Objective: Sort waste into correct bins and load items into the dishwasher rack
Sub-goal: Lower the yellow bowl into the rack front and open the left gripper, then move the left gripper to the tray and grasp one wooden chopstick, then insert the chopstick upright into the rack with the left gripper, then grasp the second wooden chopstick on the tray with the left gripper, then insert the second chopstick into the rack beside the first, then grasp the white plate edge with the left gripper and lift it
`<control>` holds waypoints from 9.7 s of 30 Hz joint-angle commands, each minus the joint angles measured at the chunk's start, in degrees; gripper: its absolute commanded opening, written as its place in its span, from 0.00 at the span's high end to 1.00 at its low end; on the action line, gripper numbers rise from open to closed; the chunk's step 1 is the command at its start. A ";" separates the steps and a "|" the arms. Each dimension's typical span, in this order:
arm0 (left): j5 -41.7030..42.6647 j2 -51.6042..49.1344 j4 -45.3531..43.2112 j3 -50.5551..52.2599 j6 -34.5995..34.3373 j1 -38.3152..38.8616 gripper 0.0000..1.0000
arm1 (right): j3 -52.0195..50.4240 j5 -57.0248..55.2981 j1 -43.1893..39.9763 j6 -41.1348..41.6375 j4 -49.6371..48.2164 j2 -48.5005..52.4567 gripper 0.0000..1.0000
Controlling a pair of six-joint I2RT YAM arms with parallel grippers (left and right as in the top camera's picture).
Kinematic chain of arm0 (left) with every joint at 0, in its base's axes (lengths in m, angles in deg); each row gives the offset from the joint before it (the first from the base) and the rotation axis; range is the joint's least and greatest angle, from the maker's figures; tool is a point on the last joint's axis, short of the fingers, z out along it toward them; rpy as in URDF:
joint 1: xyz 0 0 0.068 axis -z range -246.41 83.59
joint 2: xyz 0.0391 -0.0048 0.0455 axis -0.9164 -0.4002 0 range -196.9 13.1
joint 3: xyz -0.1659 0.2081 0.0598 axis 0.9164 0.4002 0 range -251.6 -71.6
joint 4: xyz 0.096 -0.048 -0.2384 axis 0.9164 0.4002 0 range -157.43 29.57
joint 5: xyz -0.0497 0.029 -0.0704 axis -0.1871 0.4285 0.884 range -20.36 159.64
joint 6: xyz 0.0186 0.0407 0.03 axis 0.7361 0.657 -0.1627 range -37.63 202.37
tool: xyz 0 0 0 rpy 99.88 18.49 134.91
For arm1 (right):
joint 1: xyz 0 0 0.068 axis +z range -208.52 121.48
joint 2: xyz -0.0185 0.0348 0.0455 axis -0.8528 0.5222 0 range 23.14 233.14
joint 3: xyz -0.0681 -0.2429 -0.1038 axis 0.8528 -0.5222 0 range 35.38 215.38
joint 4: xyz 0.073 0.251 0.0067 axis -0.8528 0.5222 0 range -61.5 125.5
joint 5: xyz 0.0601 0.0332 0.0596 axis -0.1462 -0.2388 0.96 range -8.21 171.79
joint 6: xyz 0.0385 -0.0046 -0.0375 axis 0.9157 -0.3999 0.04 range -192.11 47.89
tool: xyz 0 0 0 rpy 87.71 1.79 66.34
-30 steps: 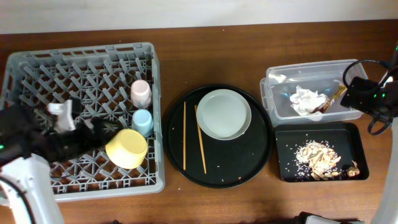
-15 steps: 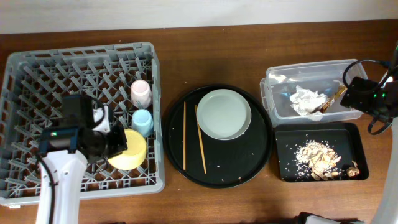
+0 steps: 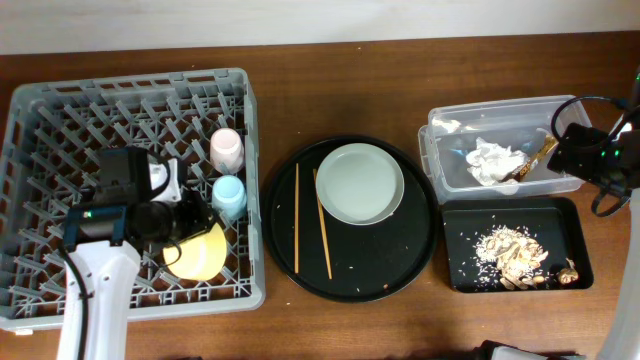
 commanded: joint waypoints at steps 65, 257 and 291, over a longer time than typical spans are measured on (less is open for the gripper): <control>-27.80 -36.98 -18.27 -8.33 -13.86 40.11 0.68 | 0.07 -1.11 -0.37 0.79 -0.09 0.11 0.01; -23.12 -22.08 -14.58 -24.72 9.35 11.67 0.41 | 0.07 -1.11 -0.37 0.79 -0.09 0.11 0.01; -22.34 -51.82 -22.77 -23.56 -6.12 38.53 0.94 | 0.07 -1.11 -0.37 0.79 -0.09 0.11 0.01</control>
